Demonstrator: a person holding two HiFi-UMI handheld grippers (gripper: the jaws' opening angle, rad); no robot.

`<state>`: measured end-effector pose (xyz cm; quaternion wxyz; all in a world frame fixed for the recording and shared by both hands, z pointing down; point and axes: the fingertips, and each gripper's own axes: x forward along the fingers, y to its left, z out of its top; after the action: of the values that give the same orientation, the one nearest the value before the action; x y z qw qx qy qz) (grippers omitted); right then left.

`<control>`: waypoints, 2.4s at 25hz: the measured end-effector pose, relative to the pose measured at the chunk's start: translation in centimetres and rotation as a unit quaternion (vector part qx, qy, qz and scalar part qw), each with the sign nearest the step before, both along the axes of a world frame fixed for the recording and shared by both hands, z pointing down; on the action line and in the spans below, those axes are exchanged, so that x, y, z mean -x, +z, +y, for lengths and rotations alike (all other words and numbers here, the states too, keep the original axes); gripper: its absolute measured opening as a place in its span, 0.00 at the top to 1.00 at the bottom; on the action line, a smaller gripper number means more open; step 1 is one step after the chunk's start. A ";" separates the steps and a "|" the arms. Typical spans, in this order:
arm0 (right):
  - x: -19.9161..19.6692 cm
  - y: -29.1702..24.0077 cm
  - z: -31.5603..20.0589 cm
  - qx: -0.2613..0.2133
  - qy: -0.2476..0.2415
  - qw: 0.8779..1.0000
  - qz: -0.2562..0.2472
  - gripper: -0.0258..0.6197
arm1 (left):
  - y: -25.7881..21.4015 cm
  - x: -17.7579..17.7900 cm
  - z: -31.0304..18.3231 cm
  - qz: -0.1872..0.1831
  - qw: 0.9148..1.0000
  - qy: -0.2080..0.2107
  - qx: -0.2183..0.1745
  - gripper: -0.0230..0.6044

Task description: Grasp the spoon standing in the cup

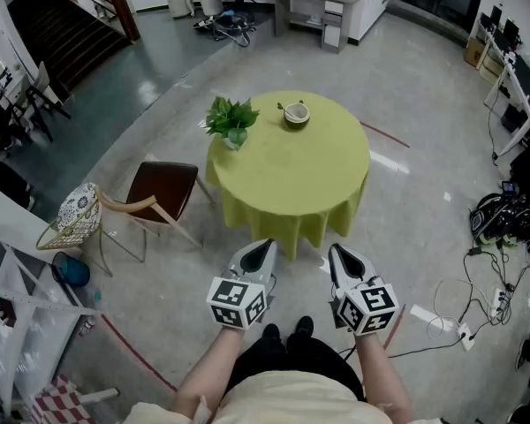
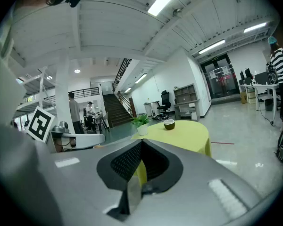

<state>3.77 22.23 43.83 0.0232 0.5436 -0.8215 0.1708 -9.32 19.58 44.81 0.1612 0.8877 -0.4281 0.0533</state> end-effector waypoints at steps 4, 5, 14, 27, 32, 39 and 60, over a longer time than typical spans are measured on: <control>-0.9 0.1 -0.3 -0.001 0.007 1.000 -0.017 0.96 | 0.2 -0.5 -0.4 -0.001 1.000 -0.009 0.005 0.96; -1.1 0.2 -0.5 0.000 0.009 1.000 -0.020 0.96 | 0.3 -0.5 -0.6 -0.002 1.000 -0.014 0.005 0.96; -3.3 0.3 -1.6 -0.004 0.003 1.000 -0.017 0.96 | 0.2 -1.9 -2.4 -0.001 0.999 -0.041 0.004 0.96; -4.7 1.8 -6.4 0.012 0.001 1.000 -0.014 0.96 | 0.8 -3.1 -8.6 -0.014 0.998 -0.054 0.007 0.96; -5.4 2.3 -10.8 0.017 0.007 1.000 -0.013 0.96 | 1.6 -3.7 -13.2 -0.016 0.999 -0.049 0.010 0.96; -5.5 3.8 -17.3 0.045 0.020 0.999 -0.022 0.96 | 2.8 -3.8 -20.5 -0.019 0.999 -0.040 0.024 0.90; -5.5 5.5 -29.9 0.078 0.071 0.994 -0.018 0.96 | 6.1 -3.0 -35.0 -0.024 0.997 -0.013 0.072 0.77</control>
<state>9.30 -7.66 49.28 0.0383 0.5938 -0.7654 0.2450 -6.32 -15.38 50.87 0.2155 0.8667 -0.4380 0.1030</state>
